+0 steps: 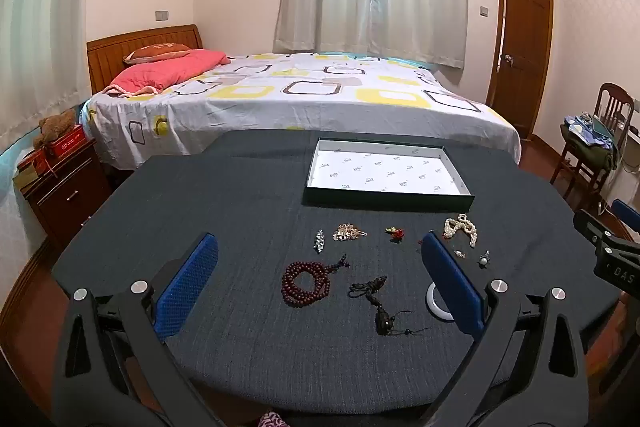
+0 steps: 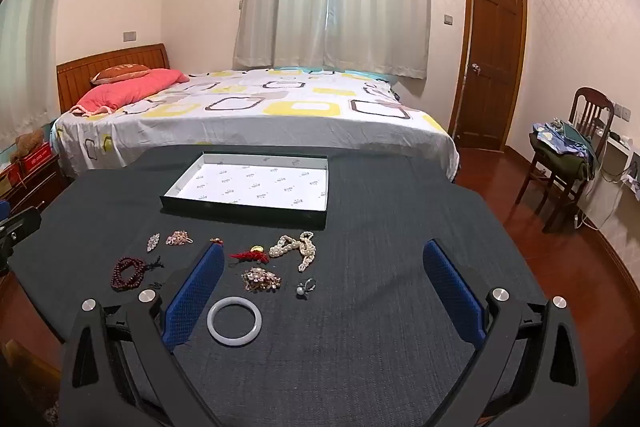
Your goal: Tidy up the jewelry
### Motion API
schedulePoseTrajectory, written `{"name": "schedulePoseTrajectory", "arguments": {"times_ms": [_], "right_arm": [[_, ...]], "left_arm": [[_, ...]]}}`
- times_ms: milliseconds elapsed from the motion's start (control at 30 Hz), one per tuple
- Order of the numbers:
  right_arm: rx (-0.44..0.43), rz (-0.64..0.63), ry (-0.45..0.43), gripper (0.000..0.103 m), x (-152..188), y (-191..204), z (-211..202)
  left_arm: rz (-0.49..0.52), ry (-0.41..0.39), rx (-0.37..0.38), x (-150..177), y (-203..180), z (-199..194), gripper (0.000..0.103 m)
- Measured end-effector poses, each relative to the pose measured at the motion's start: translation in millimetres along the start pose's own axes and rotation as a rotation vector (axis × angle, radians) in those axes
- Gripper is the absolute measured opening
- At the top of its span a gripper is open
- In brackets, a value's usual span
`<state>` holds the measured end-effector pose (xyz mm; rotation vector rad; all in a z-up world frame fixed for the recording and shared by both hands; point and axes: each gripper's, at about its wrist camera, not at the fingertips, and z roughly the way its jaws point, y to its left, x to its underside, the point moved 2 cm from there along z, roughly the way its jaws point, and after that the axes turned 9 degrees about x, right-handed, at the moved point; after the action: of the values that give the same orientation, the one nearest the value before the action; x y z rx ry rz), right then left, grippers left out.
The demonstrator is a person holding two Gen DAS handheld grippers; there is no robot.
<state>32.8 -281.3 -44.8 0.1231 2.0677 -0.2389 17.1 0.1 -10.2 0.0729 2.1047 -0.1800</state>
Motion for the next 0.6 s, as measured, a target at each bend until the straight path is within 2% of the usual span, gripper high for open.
{"name": "schedulePoseTrajectory", "arguments": {"times_ms": [600], "right_arm": [[-0.005, 0.007, 0.002, 0.097, -0.1, 0.2, -0.7]], "left_arm": [[0.002, 0.001, -0.002, -2.5, -6.2, -2.5, 0.099]]}}
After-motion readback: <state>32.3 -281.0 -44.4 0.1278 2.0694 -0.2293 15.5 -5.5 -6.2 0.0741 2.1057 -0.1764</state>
